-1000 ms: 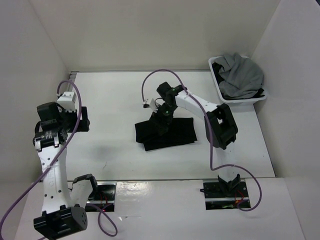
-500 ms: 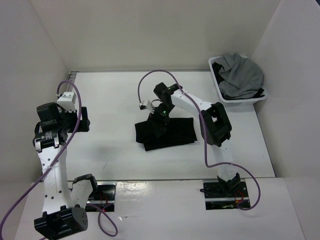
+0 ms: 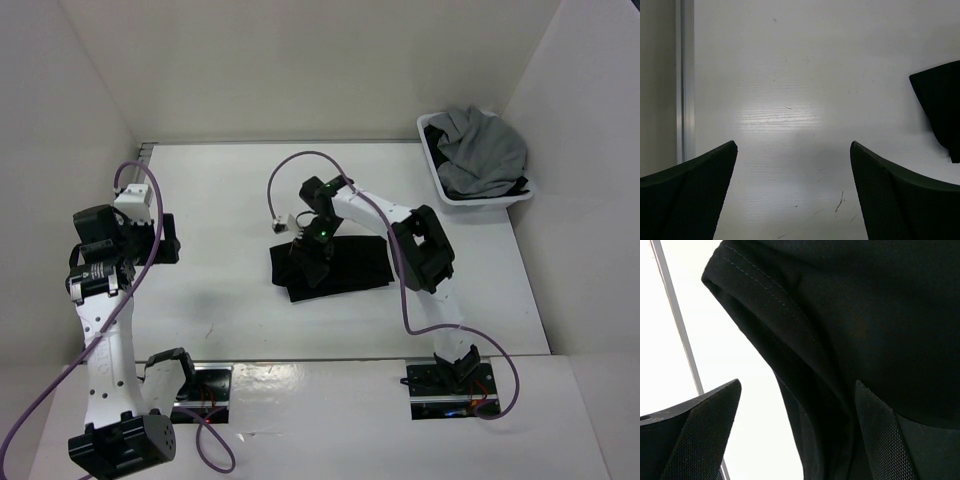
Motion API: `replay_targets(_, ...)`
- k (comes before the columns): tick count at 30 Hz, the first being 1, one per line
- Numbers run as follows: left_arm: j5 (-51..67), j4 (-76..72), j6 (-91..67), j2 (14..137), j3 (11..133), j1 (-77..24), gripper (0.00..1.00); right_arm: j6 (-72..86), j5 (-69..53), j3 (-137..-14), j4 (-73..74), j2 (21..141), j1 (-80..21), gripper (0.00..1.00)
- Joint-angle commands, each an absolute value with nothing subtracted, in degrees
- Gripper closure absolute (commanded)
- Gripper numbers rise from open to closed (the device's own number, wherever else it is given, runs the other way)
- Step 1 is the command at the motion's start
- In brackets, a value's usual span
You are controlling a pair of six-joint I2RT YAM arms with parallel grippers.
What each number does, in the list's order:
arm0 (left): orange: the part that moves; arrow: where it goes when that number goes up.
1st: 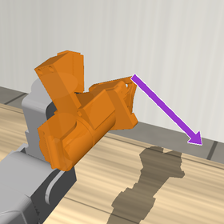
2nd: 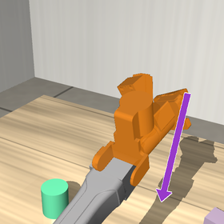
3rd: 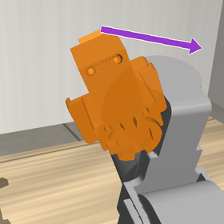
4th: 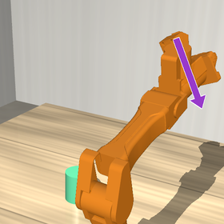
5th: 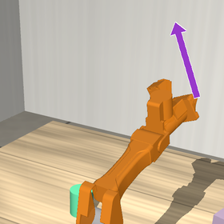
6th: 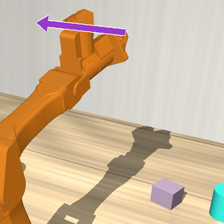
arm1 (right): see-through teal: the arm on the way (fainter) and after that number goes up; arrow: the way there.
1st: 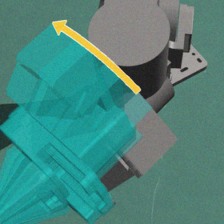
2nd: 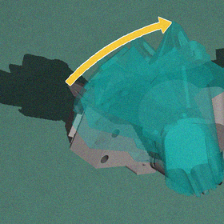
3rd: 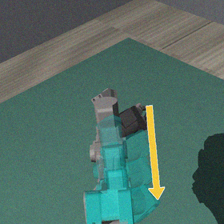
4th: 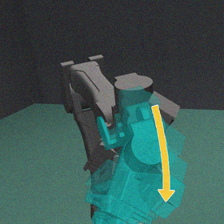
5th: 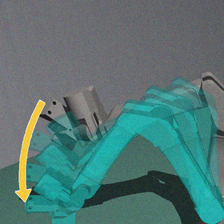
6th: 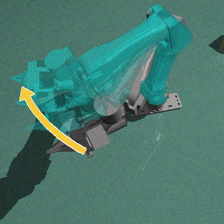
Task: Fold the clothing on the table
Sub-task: Fold the skirt
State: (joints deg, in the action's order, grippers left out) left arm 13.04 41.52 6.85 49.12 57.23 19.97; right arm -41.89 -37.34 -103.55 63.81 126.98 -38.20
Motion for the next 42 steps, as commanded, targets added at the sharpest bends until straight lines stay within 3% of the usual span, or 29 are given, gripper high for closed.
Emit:
replay_targets(1, 14.9, 39.5, 5.7, 48.3, 57.0, 20.3, 0.01, -43.1, -39.6, -103.6, 65.7, 127.3, -39.2, 0.03)
replay_targets(11, 14.9, 39.5, 6.2, 47.8, 57.0, 20.3, 0.01, -48.5, -42.4, -102.0, 74.2, 127.3, -43.9, 0.03)
replay_targets(28, 15.9, 39.5, 6.2, 47.8, 57.0, 20.3, 0.01, -46.7, -39.8, -93.3, 74.2, 118.6, -51.5, 0.03)
replay_targets(34, 22.7, 40.5, 10.7, 48.2, 57.0, 18.6, 0.01, -40.5, -38.0, -96.1, 70.7, 107.2, -41.7, 0.03)
replay_targets(38, 23.9, 40.5, 12.9, 53.0, 57.0, 12.2, 0.01, -30.4, -30.2, -89.1, 60.6, 100.3, -32.0, 0.03)
replay_targets(42, 13.6, 39.7, 12.9, 60.9, 57.7, 1.8, 0.01, -20.3, -19.0, -79.6, 52.1, 95.8, -29.4, 0.03)
